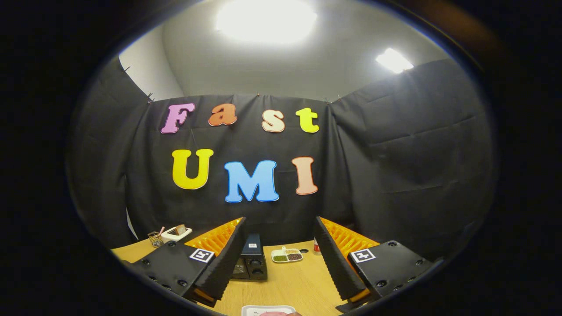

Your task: Open the toaster oven, put the food inside, and close the toaster oven door.

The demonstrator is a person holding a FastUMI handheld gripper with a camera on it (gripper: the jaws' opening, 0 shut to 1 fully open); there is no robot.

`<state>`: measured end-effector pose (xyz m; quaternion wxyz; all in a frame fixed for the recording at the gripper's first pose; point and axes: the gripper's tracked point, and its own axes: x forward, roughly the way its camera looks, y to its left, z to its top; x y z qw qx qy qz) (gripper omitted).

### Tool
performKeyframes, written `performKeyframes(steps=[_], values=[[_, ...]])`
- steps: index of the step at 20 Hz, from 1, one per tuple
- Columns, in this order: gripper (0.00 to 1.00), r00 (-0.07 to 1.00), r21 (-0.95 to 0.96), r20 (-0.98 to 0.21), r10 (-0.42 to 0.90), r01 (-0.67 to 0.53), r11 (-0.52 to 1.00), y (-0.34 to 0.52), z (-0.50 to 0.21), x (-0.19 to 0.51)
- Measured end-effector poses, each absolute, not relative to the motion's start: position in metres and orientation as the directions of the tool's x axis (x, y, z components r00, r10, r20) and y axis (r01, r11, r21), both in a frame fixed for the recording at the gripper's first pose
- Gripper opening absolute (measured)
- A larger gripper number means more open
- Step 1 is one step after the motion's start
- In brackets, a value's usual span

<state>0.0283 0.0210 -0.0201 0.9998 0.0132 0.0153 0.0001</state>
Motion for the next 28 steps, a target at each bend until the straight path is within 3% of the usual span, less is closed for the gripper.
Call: performKeyframes(steps=[12,28], values=[[0.98,0.996,0.079,-0.045,0.079,-0.075,0.994,0.109,-0.028,0.06],[0.98,0.957,0.099,-0.157,0.242,-0.229,0.969,0.24,-0.148,0.154]])
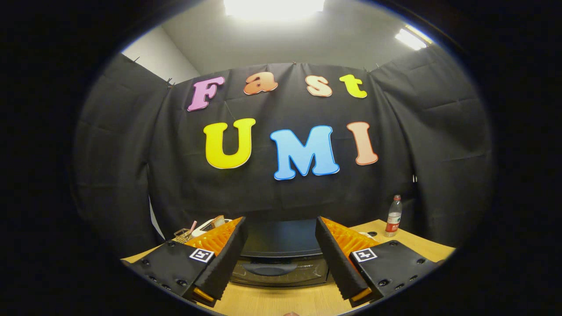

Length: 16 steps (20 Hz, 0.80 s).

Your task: Open the toaster oven, put the food inside, and close the toaster oven door.

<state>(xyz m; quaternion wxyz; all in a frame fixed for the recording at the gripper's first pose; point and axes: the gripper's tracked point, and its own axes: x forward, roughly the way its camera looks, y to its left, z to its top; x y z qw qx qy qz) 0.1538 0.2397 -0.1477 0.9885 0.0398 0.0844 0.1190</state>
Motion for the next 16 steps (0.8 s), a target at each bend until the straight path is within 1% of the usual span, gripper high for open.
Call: performKeyframes(steps=[4,9,16], values=[[0.98,0.94,0.078,-0.219,0.261,-0.25,0.965,0.258,-0.192,0.172],[0.98,0.915,0.08,-0.314,0.253,-0.24,0.967,0.268,-0.244,0.183],[0.98,0.894,0.066,-0.368,0.255,-0.248,0.966,0.277,-0.274,0.19]])
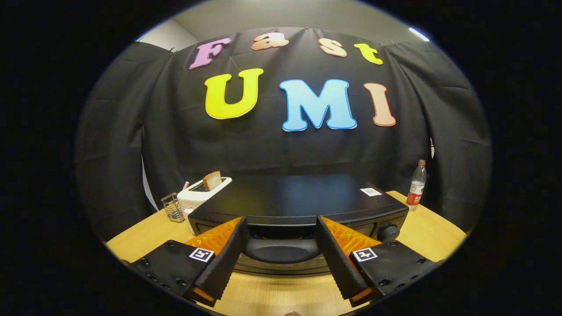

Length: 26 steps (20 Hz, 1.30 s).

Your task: Open the toaster oven, put the food inside, and close the toaster oven door.

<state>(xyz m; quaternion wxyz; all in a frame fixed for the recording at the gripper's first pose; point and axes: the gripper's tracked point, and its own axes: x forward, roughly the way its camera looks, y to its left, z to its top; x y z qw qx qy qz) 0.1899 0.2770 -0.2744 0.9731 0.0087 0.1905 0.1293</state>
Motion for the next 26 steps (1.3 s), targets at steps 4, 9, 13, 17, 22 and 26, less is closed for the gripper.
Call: performKeyframes(steps=[4,9,13,17,22,26], values=[[0.98,0.89,0.043,-0.385,0.242,-0.245,0.969,0.276,-0.285,0.193],[0.98,0.892,0.045,-0.384,0.24,-0.241,0.969,0.273,-0.282,0.183],[0.98,0.886,0.041,-0.398,0.237,-0.241,0.97,0.268,-0.284,0.164],[0.98,0.88,0.04,-0.413,0.234,-0.239,0.97,0.265,-0.288,0.14],[0.98,0.871,0.031,-0.438,0.224,-0.235,0.972,0.262,-0.296,0.114],[0.98,0.86,0.018,-0.466,0.21,-0.229,0.973,0.262,-0.306,0.094]])
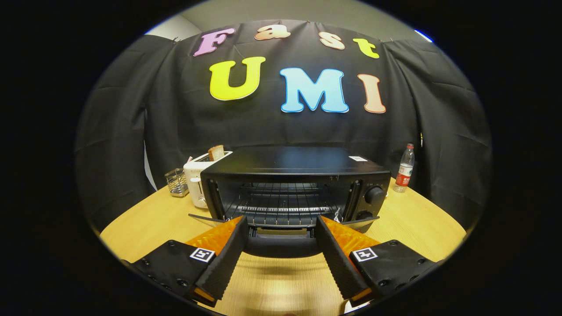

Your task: Open the toaster oven, put the food inside, and close the toaster oven door.

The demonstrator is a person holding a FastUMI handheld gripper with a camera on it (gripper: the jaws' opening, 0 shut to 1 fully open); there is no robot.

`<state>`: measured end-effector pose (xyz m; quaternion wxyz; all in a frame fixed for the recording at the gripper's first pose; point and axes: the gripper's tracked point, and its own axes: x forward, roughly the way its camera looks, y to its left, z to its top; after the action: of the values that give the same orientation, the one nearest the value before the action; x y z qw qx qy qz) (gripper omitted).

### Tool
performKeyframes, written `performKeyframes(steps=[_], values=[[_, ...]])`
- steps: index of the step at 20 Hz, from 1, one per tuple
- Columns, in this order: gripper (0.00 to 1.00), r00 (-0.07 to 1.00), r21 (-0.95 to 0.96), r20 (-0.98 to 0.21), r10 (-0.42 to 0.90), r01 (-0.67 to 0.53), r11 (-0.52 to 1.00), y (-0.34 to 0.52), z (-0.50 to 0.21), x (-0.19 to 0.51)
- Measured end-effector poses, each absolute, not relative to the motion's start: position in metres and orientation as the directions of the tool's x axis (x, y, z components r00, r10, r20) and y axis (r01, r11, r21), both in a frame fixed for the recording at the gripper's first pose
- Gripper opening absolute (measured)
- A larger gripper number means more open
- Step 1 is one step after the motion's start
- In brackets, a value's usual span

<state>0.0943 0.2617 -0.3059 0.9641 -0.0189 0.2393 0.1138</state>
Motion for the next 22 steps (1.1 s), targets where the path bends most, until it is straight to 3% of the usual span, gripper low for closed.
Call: performKeyframes(steps=[13,22], values=[[0.98,0.791,-0.002,-0.577,0.204,-0.251,0.968,0.257,-0.337,0.058],[0.99,0.686,0.087,-0.656,0.314,-0.344,0.935,0.255,-0.332,0.019]])
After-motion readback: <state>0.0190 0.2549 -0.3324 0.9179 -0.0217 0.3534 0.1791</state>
